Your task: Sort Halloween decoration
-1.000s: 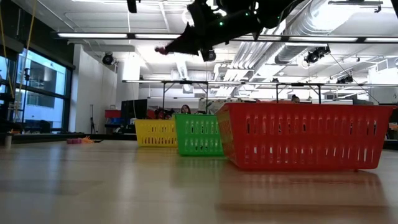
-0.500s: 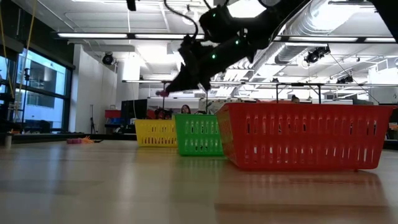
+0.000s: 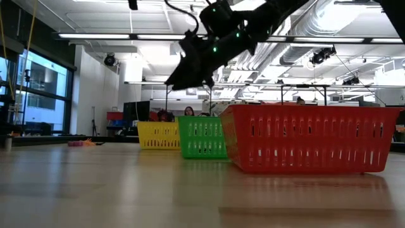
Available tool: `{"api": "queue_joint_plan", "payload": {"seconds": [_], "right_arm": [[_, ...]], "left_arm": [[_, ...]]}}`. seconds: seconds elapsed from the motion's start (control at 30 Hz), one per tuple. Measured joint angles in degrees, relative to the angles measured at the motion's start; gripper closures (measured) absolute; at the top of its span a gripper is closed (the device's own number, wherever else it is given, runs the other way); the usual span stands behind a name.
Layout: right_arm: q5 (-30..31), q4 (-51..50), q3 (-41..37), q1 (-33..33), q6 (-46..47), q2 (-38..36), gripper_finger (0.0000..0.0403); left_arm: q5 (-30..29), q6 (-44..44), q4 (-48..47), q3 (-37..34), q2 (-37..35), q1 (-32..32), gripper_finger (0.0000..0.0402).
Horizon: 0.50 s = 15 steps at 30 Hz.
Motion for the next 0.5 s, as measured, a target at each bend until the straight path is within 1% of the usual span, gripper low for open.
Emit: {"api": "queue_joint_plan", "payload": {"seconds": [0.1,0.23,0.3,0.37,0.5], "right_arm": [[-2.5,-8.2,0.8,-1.3,-3.4,-3.6,0.0215],[-3.5,-18.8,-3.0,-3.2,-5.9,-11.6,0.0215],[-3.5,-21.3,-7.8,-3.6,-5.7,-16.9,0.0215],[-3.4,-20.6,-15.0,-3.4,-3.0,-23.1,0.0215],[-2.4,-13.8,-30.6,-0.8,8.2,-37.5,0.0215]], "left_arm": [[-0.1,0.0,-0.2,0.0,-0.1,0.0,0.022],[-1.0,0.0,-0.2,0.0,-0.1,0.0,0.022],[-1.1,0.0,-0.2,0.0,-0.1,0.0,0.022],[-1.2,0.0,-0.3,0.0,-0.1,0.0,0.022],[-1.3,-0.1,-0.2,0.0,-0.1,0.0,0.022]]}}
